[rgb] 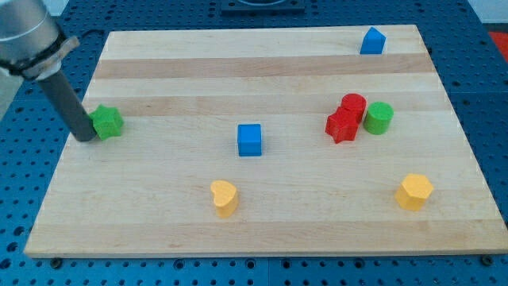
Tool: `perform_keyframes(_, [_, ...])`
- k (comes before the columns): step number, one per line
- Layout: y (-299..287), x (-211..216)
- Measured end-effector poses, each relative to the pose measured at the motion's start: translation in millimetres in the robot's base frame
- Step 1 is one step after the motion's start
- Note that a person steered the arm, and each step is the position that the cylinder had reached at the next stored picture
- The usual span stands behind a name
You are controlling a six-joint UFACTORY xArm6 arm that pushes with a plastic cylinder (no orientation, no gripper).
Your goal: Slide the green star to the group of blocks
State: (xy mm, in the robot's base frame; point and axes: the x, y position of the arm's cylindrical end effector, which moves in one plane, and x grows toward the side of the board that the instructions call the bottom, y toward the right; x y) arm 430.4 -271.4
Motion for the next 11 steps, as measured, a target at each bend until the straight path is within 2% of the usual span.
perform_keyframes(1, [0.0, -8.4])
perform_keyframes(2, [10.5, 9.3])
perform_keyframes(3, [-16.6, 25.0])
perform_keyframes(5, [-20.8, 10.1])
perform_keyframes(11, [-10.3, 0.0])
